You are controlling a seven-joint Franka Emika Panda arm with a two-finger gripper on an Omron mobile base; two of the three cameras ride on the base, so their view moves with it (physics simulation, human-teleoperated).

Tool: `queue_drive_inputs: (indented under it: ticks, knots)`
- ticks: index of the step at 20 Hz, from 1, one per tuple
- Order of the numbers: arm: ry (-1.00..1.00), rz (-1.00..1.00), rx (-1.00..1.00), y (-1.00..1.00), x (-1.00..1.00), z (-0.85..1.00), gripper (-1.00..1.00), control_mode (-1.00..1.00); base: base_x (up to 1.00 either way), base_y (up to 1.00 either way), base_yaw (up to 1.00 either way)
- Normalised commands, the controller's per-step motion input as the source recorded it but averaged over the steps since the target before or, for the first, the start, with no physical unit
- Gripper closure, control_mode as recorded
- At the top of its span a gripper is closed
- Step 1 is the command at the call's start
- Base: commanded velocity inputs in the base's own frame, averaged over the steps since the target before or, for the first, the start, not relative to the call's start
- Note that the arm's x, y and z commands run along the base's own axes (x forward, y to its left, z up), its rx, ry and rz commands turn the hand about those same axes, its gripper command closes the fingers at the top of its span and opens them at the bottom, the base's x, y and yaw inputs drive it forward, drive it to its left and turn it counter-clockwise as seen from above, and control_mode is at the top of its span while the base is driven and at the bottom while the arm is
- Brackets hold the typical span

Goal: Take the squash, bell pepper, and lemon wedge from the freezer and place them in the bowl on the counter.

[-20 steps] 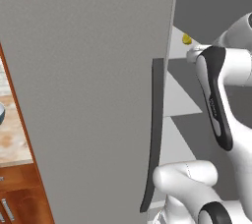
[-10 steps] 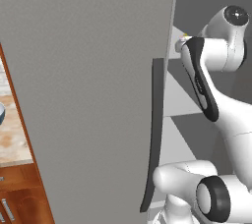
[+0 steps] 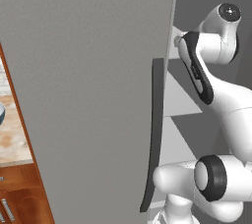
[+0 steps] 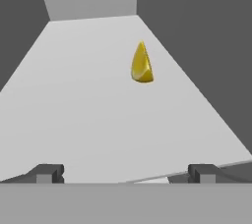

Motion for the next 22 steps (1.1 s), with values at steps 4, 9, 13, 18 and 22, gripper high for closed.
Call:
queue_drive_inputs:
  ticks: [4, 9, 13, 18, 22]
  knots:
    - [0.0, 0.0, 0.0, -0.01, 0.5, -0.01, -1.0, -1.0, 0.0, 0.0, 0.0]
    - [0.0, 0.0, 0.0, -0.04, 0.3, 0.0, -1.0, -1.0, 0.0, 0.0, 0.0]
    - [0.0, 0.0, 0.0, -0.1, 0.23, 0.0, -1.0, -1.0, 0.0, 0.0, 0.0]
    - [0.0, 0.0, 0.0, -0.06, 0.18, 0.0, -1.0, -1.0, 0.0, 0.0, 0.0]
    - [0.0, 0.0, 0.0, -0.03, 0.31, 0.0, -1.0, -1.0, 0.0, 0.0, 0.0]
